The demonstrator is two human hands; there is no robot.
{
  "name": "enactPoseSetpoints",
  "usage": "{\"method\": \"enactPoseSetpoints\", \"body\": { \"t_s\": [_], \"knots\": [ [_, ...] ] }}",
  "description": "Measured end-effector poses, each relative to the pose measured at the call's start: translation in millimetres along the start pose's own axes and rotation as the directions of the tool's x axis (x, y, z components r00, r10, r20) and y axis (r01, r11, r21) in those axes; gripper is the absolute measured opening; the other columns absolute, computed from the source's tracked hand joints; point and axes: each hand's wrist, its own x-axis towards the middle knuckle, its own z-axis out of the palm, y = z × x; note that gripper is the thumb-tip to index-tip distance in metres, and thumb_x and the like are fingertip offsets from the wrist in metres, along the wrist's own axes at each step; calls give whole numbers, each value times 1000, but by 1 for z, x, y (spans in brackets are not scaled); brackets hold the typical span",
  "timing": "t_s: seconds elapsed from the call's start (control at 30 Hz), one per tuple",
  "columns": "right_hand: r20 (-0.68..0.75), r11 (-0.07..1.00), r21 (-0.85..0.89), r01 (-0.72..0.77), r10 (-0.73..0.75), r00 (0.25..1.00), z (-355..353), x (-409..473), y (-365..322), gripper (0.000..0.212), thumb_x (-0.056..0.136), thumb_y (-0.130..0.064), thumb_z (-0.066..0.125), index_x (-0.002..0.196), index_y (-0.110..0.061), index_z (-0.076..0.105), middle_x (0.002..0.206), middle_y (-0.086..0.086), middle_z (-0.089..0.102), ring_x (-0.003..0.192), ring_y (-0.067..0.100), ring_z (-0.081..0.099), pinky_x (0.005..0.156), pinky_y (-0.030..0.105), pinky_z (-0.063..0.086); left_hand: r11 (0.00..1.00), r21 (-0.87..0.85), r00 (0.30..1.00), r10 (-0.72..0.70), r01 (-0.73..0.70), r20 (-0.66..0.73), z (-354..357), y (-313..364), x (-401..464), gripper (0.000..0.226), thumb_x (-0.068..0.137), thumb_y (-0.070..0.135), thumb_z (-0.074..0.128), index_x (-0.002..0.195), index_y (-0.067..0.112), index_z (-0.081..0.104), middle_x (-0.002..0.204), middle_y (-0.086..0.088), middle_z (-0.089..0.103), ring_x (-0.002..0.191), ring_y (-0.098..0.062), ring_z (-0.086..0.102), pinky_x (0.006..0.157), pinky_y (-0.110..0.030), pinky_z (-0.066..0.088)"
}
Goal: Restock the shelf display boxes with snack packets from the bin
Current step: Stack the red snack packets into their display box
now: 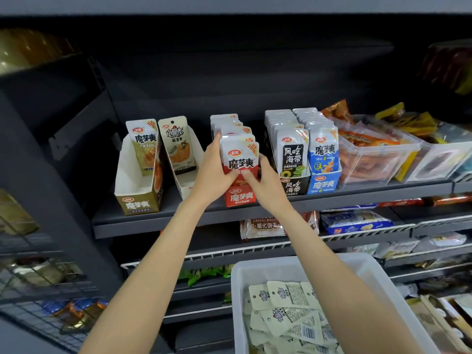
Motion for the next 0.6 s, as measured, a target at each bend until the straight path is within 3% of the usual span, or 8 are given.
{"method": "enactPoseSetpoints", "body": {
  "t_s": [0.1,0.17,0.23,0.3,0.37,0.4,0.47,0.6],
  "knots": [
    [6,998,43,48,-48,999,-1,-9,3,53,93,-23,56,142,-19,35,137,-3,50,122,10,50,99,42,47,999,-20,999,-31,32,25,-14,-2,1,103,74,6,77,151,20,11,144,-4,31,127,-10,39,100,-28,44],
    [16,994,100,39,-41,999,-5,-12,2,57,91,-23,60,142,-23,33,136,-6,50,118,7,52,97,38,48,1000,5,998,-20,20,61,-27,1,5,112,70,9,81,151,24,6,141,-3,30,124,-11,41,95,-24,44],
    [42,993,114,4,-9,999,-14,-8,-4,65,89,-27,62,144,-23,26,129,-7,51,110,6,53,93,28,46,990,141,992,10,-28,126,-38,8,13,116,68,16,84,151,25,3,141,-2,25,126,-12,36,102,-27,39],
    [116,999,-10,42,-40,992,-25,4,-10,71,89,-30,62,147,-22,22,121,-8,55,108,7,53,91,25,42,932,345,972,32,-113,232,-46,15,25,118,67,28,84,152,26,2,151,1,7,138,-17,16,113,-34,26],
    [222,970,-191,150,-106,969,-34,19,-14,67,88,-33,62,145,-23,28,118,-5,60,109,13,53,91,31,44,832,514,935,18,-210,353,-48,23,36,120,64,41,83,151,28,1,156,8,-12,144,-22,-1,114,-42,18],
    [266,950,-248,188,-119,957,-37,24,-15,61,88,-34,62,141,-23,34,117,-3,61,108,15,54,90,34,45,776,579,917,-2,-250,399,-47,27,41,119,64,46,82,151,29,3,158,7,-9,145,-23,1,114,-44,18],
    [310,927,-297,230,-135,941,-37,29,-14,50,88,-35,62,132,-21,44,115,-1,61,105,16,54,88,36,47,700,652,906,-18,-291,424,-45,31,46,109,66,52,78,150,26,14,156,1,19,141,-21,19,109,-40,27],
    [330,895,-353,271,-152,932,-38,30,-6,54,86,-36,64,131,-12,46,125,5,49,114,17,49,94,34,44,663,679,942,134,-315,307,-39,31,26,83,73,47,74,139,20,32,139,1,45,126,-17,42,99,-32,36]
  ]
}}
